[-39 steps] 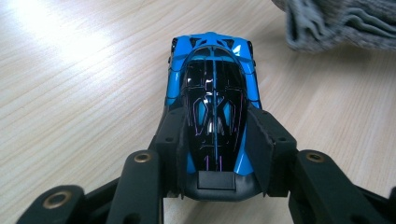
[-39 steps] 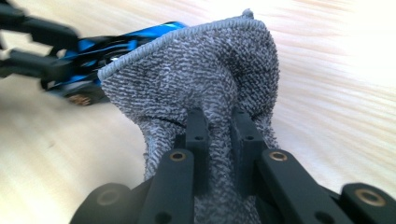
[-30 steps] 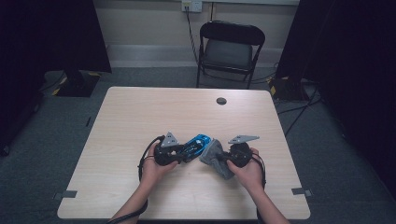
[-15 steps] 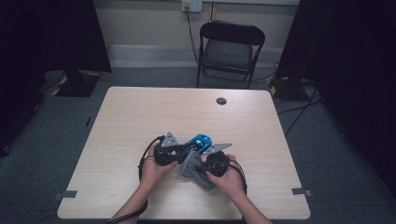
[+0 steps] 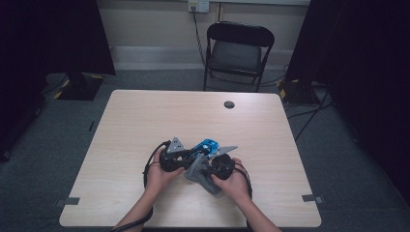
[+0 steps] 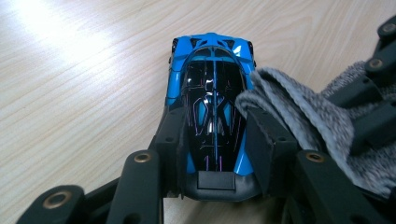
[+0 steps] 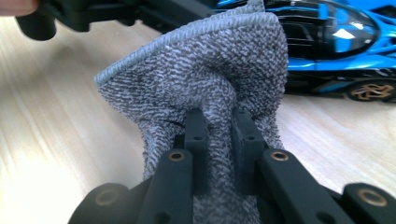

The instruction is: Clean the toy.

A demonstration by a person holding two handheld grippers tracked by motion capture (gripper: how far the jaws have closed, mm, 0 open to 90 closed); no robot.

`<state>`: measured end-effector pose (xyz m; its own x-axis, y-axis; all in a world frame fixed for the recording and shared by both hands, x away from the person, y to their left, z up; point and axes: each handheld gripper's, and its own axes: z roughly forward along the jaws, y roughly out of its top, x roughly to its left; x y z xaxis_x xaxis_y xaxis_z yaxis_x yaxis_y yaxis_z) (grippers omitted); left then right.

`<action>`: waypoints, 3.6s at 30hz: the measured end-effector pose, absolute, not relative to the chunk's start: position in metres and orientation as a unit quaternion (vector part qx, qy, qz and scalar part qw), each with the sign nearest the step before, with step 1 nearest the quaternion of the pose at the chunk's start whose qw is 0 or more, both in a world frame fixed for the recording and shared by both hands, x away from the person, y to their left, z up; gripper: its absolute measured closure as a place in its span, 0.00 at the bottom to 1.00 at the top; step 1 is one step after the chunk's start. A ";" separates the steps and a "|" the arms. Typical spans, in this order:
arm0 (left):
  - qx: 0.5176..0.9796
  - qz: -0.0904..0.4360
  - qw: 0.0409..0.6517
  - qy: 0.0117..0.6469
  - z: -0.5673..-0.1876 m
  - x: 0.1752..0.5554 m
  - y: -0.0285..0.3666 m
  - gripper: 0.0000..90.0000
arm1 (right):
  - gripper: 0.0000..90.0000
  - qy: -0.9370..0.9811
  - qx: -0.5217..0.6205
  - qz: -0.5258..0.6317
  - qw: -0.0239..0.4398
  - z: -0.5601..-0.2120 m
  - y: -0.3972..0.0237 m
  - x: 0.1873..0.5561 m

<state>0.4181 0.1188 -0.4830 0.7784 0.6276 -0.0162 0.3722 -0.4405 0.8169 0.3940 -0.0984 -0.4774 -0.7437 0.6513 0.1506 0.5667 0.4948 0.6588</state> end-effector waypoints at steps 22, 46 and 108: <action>0.837 0.147 0.436 0.298 -0.483 0.417 0.119 0.66 | 0.88 0.845 0.397 0.352 0.063 -0.477 -0.125 0.416; 0.836 0.147 0.436 0.298 -0.483 0.417 0.119 0.66 | 0.88 0.813 0.464 0.343 0.074 -0.476 -0.154 0.442; 0.851 0.079 0.464 0.231 -0.455 0.382 0.094 0.27 | 0.69 0.861 0.322 0.393 0.038 -0.476 -0.135 0.359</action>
<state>0.3824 0.0938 -0.4547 0.8805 0.4673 -0.0796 0.3198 -0.4617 0.8274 0.3588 -0.1346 -0.4763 -0.7901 0.5834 0.1881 0.5243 0.4843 0.7004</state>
